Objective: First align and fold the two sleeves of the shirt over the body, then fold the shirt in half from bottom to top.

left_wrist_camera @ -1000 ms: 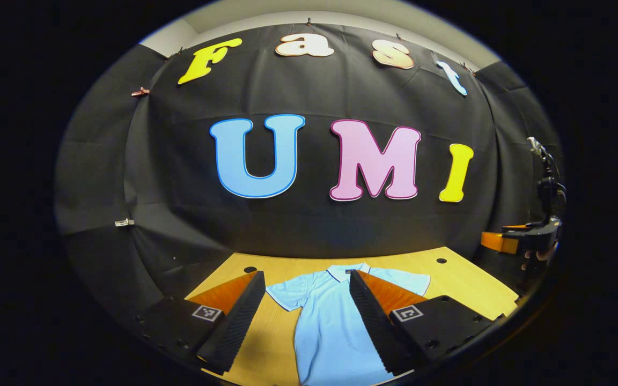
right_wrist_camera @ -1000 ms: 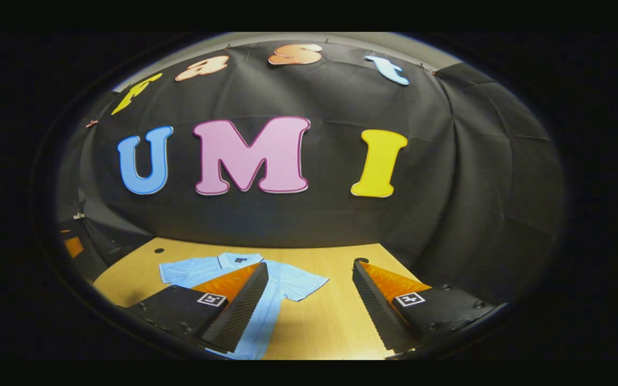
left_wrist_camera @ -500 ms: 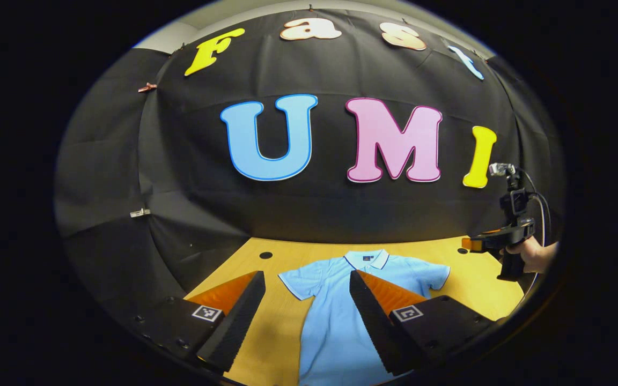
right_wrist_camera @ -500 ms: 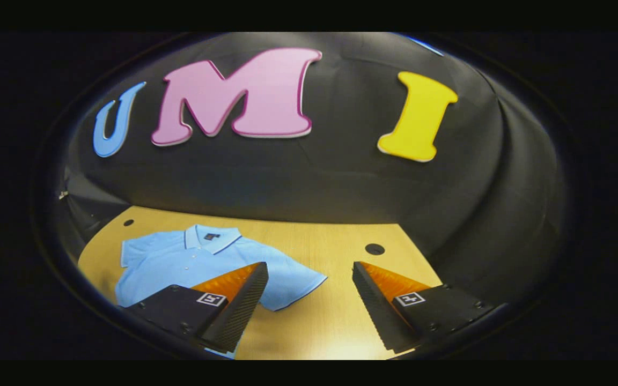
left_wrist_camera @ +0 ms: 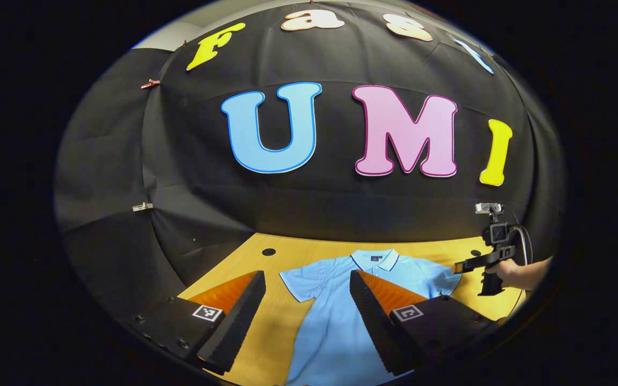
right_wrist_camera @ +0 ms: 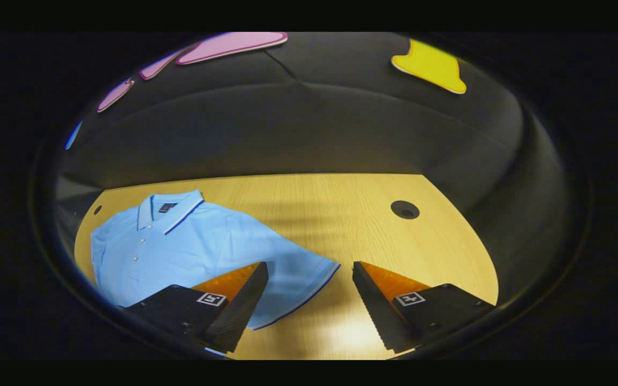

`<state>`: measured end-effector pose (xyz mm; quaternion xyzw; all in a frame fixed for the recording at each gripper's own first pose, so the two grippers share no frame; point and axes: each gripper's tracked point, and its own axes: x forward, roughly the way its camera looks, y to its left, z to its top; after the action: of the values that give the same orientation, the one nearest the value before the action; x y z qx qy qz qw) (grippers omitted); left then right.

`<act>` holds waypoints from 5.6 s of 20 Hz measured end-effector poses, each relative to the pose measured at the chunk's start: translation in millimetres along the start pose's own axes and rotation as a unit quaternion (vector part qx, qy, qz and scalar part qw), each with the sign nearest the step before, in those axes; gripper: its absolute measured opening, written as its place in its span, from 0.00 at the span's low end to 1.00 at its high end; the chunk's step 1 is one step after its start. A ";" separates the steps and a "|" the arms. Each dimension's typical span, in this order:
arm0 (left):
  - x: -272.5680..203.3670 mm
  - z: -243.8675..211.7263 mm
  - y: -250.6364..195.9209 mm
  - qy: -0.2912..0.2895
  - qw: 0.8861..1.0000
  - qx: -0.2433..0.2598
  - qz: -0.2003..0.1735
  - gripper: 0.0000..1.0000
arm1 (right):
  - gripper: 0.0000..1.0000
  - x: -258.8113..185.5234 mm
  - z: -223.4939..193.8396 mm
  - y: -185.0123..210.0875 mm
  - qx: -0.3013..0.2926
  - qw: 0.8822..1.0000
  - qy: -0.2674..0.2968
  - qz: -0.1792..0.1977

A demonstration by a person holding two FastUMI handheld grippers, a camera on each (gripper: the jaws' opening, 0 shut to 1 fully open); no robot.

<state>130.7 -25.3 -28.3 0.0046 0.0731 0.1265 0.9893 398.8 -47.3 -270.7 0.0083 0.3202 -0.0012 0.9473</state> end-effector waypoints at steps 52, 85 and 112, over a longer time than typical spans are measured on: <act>333.3 -142.7 59.7 0.128 0.992 -0.014 -0.017 0.99 | 0.99 -108.5 -21.6 118.0 -0.069 0.982 -0.134 0.110; 362.4 -123.0 -28.8 0.131 0.989 0.067 -0.019 0.06 | 0.98 -112.9 -61.6 28.4 -0.032 0.990 -0.114 0.079; -29.5 -222.3 50.2 0.157 0.977 0.023 -0.139 1.00 | 0.98 -324.4 -234.3 102.9 0.002 0.996 -0.050 0.067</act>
<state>57.5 13.8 -242.6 -0.0025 0.2306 -0.0152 0.9729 -0.5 58.5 -258.6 0.0320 0.2709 0.0615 0.9601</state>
